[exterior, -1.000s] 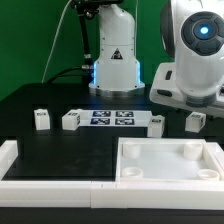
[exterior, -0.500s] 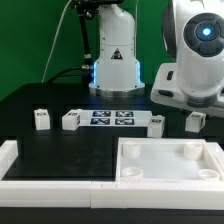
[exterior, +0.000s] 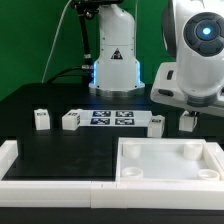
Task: Assemble one leg
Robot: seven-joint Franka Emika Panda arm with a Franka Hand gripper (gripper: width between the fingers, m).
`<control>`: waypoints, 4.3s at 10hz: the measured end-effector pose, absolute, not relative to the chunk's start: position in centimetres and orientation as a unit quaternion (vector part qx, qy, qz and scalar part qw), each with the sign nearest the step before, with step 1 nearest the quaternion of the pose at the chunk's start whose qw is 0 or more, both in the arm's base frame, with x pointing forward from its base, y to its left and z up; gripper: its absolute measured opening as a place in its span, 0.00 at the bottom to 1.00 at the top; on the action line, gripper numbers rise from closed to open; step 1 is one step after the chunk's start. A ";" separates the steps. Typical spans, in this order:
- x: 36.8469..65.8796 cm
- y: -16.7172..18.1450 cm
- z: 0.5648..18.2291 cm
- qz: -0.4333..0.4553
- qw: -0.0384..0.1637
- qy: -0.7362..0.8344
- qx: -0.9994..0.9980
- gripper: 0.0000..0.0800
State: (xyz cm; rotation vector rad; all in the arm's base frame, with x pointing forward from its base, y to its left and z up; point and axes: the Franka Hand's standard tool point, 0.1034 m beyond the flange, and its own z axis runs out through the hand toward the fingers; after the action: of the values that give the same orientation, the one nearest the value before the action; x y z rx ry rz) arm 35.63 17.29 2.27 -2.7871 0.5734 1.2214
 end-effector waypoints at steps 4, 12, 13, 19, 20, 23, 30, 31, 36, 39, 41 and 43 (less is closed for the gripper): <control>35.6 17.3 2.3 0.394 0.023 0.185 -0.900 0.01; 35.6 15.7 4.0 0.379 0.040 0.170 -0.909 0.72; 35.5 15.5 3.7 0.371 0.040 0.173 -0.911 0.78; 34.8 15.7 1.4 0.362 0.035 0.175 -0.915 0.81; 34.5 15.8 1.1 0.366 0.032 0.174 -0.914 0.81; 34.2 15.9 1.1 0.370 0.030 0.176 -0.912 0.54; 34.3 15.9 1.1 0.370 0.030 0.176 -0.912 0.36; 34.3 15.9 1.3 0.371 0.029 0.174 -0.912 0.36; 36.4 15.0 7.6 0.383 0.025 0.153 -0.911 0.36; 36.9 15.2 6.8 0.357 0.026 0.156 -0.921 0.36; 37.6 15.6 6.9 0.255 0.021 0.146 -0.956 0.36; 38.8 14.5 7.7 0.188 0.009 0.110 -0.976 0.36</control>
Offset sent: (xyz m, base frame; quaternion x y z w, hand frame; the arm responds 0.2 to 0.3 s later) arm 0.0000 0.0000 0.0000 0.0000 0.0000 0.0000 1.0000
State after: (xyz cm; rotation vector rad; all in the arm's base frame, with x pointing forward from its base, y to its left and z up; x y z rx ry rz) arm 38.75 14.45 7.71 -3.0484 0.3441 0.5870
